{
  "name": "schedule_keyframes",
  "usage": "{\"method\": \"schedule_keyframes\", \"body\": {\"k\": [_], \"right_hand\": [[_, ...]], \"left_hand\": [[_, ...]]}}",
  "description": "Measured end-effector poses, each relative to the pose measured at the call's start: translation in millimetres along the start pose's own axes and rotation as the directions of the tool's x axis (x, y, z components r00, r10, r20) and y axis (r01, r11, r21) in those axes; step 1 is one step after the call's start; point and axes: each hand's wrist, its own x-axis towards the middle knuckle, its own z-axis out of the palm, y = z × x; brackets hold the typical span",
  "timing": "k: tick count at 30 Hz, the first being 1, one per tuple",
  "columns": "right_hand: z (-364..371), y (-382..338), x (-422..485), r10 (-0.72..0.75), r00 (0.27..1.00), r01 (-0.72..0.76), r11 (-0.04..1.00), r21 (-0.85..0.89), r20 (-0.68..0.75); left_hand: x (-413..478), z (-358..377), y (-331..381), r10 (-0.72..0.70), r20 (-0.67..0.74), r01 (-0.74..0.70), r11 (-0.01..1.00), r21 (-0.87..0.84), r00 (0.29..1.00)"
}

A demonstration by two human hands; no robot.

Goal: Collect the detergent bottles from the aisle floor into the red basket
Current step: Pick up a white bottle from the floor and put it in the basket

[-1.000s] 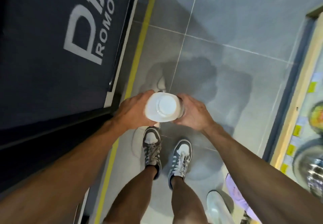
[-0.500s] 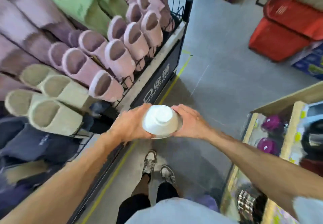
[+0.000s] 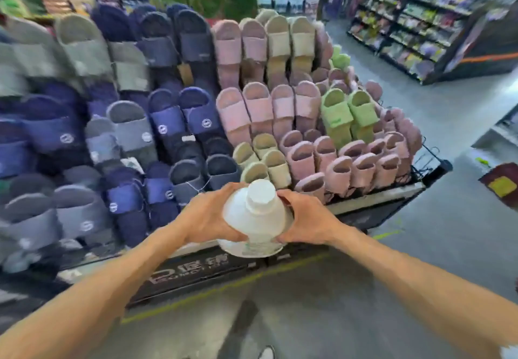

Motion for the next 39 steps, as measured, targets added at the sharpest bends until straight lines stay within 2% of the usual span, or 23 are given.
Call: {"method": "schedule_keyframes", "body": {"k": [3,7,9,14,19,22,27,33,36,39], "right_hand": [[31.7,-69.3,43.1,-0.146,0.984,0.148,0.989,-0.017,0.105],[96.1,-185.2,89.7,-0.359,0.909,0.358,0.933,0.042,0.211],[121.7,-233.2,105.8,-0.419,0.875,0.405,0.908,0.11,0.24],[209.8,-388.9,140.9,-0.633,0.687,0.576,0.774,0.264,0.357],[281.7,-532.9,160.7,-0.773,0.449,0.708,0.614,0.349,0.448],[327.6,-607.5,166.0,-0.816,0.312,0.748,0.527,0.404,0.487],[423.2,-718.9,175.8,-0.83,0.091,0.785,0.4,0.473,0.551],[522.4,-860.9,173.4,-0.763,-0.162,0.813,0.255,0.523,0.625],[564.8,-926.2,163.4,-0.742,-0.262,0.809,0.179,0.56,0.616],[605.7,-982.0,150.9,-0.725,-0.332,0.79,0.136,0.598,0.604]], "left_hand": [[-74.6,-38.0,-42.2,-0.155,-0.12,0.153,0.988,-0.032,0.98],[-199.9,-86.1,-100.1,-0.338,-0.279,0.296,0.938,-0.18,0.899],[-244.8,-111.0,-117.3,-0.406,-0.319,0.351,0.911,-0.218,0.856],[-392.9,-171.5,-166.4,-0.588,-0.426,0.53,0.807,-0.259,0.687],[-518.6,-192.0,-202.5,-0.741,-0.527,0.62,0.655,-0.432,0.416],[-580.7,-202.5,-223.1,-0.785,-0.555,0.641,0.581,-0.502,0.276],[-676.7,-215.1,-265.9,-0.827,-0.554,0.684,0.458,-0.567,0.095],[-784.7,-226.2,-314.0,-0.853,-0.507,0.688,0.295,-0.664,-0.124],[-833.2,-232.1,-330.9,-0.841,-0.487,0.643,0.241,-0.727,-0.235],[-879.1,-237.2,-347.2,-0.816,-0.491,0.597,0.236,-0.766,-0.307]]}}
